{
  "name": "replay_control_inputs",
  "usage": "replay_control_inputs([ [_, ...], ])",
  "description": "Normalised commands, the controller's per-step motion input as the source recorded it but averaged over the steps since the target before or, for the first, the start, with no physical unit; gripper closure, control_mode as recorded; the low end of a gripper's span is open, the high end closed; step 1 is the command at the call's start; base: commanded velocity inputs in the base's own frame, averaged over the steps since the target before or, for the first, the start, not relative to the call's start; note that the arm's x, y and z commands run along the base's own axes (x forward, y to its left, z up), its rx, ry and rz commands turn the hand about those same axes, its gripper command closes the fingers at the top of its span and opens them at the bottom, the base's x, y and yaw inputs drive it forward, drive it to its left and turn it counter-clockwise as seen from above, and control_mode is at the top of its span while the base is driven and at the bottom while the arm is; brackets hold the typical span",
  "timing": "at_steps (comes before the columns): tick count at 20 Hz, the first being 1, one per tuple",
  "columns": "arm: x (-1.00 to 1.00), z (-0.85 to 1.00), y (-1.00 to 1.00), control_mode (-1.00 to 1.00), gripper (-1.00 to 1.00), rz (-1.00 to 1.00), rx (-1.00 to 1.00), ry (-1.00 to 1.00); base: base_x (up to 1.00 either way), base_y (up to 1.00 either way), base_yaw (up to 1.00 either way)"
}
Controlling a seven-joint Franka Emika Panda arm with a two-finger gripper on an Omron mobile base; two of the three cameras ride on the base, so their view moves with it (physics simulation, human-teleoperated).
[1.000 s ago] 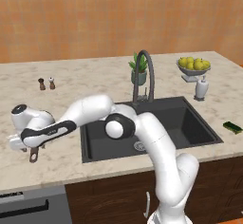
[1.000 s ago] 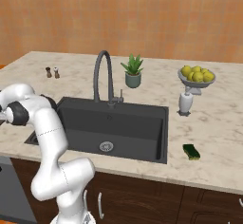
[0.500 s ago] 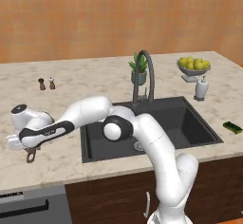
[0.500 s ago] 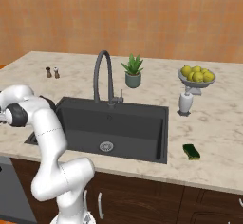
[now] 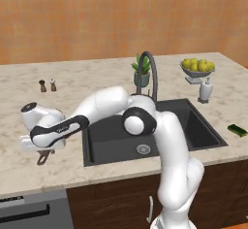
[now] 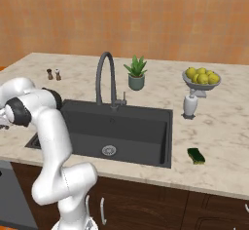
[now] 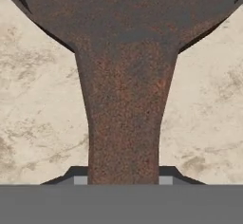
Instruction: Pick the pan and sponge and place them into the sink. Then turn on the water.
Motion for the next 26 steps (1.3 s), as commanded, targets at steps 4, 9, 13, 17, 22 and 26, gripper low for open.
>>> replay_control_inputs([
  [4, -0.11, 0.02, -1.0, -1.0, 1.0, -0.27, 0.0, -0.03, 0.0, 0.0, 0.0],
  [9, 0.04, 0.15, -1.0, -1.0, 1.0, -0.27, 0.01, 0.01, 0.0, 0.0, 0.0],
  [13, 0.26, 0.07, -1.0, -1.0, 1.0, -0.34, 0.0, 0.13, 0.0, 0.0, 0.0],
  [17, 0.31, 0.0, -1.0, -1.0, 1.0, -0.39, 0.0, 0.18, 0.0, 0.0, 0.0],
  [22, 0.44, -0.03, -1.0, -1.0, 1.0, -0.38, 0.0, 0.12, 0.0, 0.0, 0.0],
  [26, 0.49, -0.34, -0.67, -1.0, 1.0, -0.31, -0.01, 0.02, 0.0, 0.0, 0.0],
])
